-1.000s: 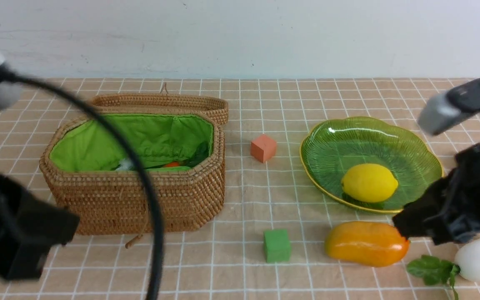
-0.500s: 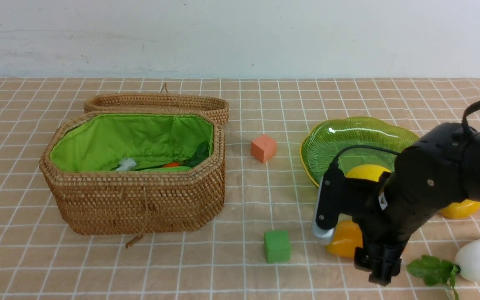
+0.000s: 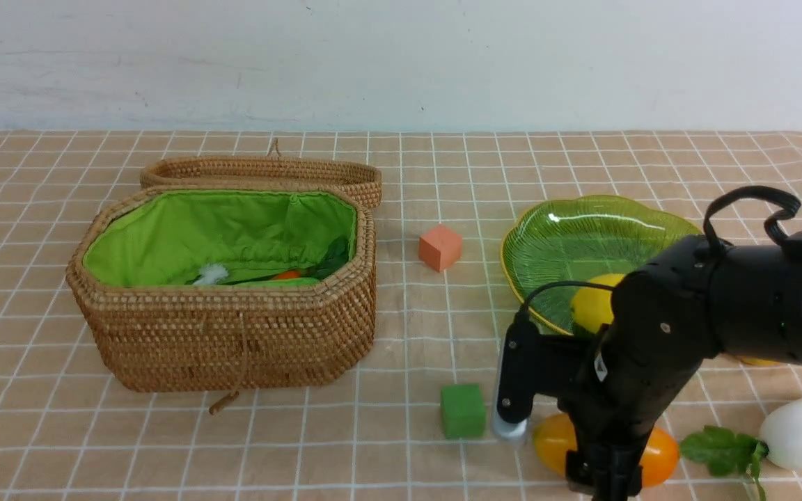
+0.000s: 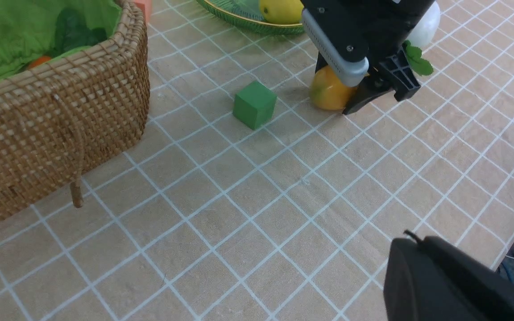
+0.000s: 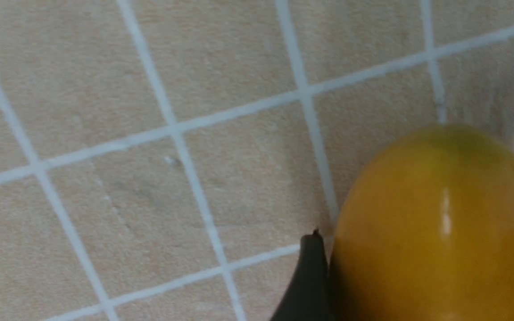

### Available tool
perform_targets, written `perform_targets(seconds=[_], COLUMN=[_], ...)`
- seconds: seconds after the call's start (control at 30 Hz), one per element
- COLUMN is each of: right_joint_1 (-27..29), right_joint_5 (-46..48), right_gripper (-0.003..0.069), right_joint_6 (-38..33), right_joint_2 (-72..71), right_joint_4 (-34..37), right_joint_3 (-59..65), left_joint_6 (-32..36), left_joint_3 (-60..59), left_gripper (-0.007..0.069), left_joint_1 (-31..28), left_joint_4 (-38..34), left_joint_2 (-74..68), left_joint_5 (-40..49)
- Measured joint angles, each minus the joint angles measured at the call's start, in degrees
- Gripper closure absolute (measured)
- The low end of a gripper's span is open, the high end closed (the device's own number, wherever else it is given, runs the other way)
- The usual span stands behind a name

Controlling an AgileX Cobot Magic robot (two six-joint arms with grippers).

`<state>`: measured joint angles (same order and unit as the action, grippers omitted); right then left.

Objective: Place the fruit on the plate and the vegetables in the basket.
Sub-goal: Use the right arm to grab a mango and put it into the right plate

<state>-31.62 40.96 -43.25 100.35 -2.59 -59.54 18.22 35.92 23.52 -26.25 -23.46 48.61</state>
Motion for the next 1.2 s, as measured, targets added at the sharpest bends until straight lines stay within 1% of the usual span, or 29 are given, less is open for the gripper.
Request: perform_targets(seconds=[0.13,0.27,0.43,0.53,0.57,0.63,0.67,0.7,0.73,0.77,0.8,0.83,0.87,0.9,1.0,1.2], right_joint_1=[-0.2,0.1,0.1,0.2,0.5,2.0,4.1,4.1,6.7,7.8,10.4,10.8,13.7,15.0,17.1,19.6], right_joint_5=[-0.4,0.0,1.7,6.3,6.5,5.0,2.9,2.5,-1.1,-2.3,-6.4,-7.6,-12.2,-14.6,-18.0,-19.1], right_gripper=[0.0097,0.0151,0.0151,0.0151,0.0151,0.0151,0.0151,0.0151,0.0151,0.0151,0.0151,0.0151,0.0151,0.0151,0.0151,0.0151], right_joint_6=[0.4,2.1,5.2,12.4,15.0,22.5,27.7,28.6,35.0,36.8,42.6,44.1,49.2,51.7,55.4,56.9], right_joint_2=[1.5,3.1,3.0,0.3,-0.8,-2.3,-2.7,-2.7,-2.6,-2.4,-1.3,-1.1,1.3,3.0,7.1,13.2], right_joint_4=[0.2,0.2,0.5,0.6,0.3,-0.6,-1.3,-1.4,-1.8,-1.8,-1.8,-1.8,-1.7,-1.7,-1.5,-2.0], right_joint_3=[0.0,-0.2,-1.1,-5.7,-7.2,-11.3,-13.6,-13.9,-16.0,-16.5,-17.8,-18.1,-19.4,-20.2,-22.7,-27.2], left_joint_6=[0.0,0.0,0.0,0.0,0.1,0.8,1.6,1.6,2.5,2.6,2.9,2.9,3.0,3.0,3.0,3.0], left_joint_3=[0.0,0.0,0.0,0.0,0.0,0.0,0.0,0.0,0.0,0.0,0.0,0.0,0.0,0.0,0.0,0.0], left_gripper=[0.0638,0.0638,0.0638,0.0638,0.0638,0.0638,0.0638,0.0638,0.0638,0.0638,0.0638,0.0638,0.0638,0.0638,0.0638,0.0638], left_joint_1=[0.0,0.0,0.0,0.0,0.0,0.0,0.0,0.0,0.0,0.0,0.0,0.0,0.0,0.0,0.0,0.0], left_joint_4=[0.0,0.0,-0.5,-2.0,-2.5,-3.5,-4.3,-4.4,-5.1,-5.3,-5.9,-6.0,-6.1,-6.2,-6.2,-6.3], left_joint_2=[0.0,0.0,0.0,0.0,0.0,0.0,0.0,0.0,0.0,0.0,0.0,0.0,0.0,0.0,0.0,0.0], left_joint_5=[-0.6,-0.6,-1.2,-3.8,-4.8,-6.4,-7.6,-7.8,-8.8,-9.0,-9.4,-9.5,-9.8,-10.0,-10.4,-10.5])
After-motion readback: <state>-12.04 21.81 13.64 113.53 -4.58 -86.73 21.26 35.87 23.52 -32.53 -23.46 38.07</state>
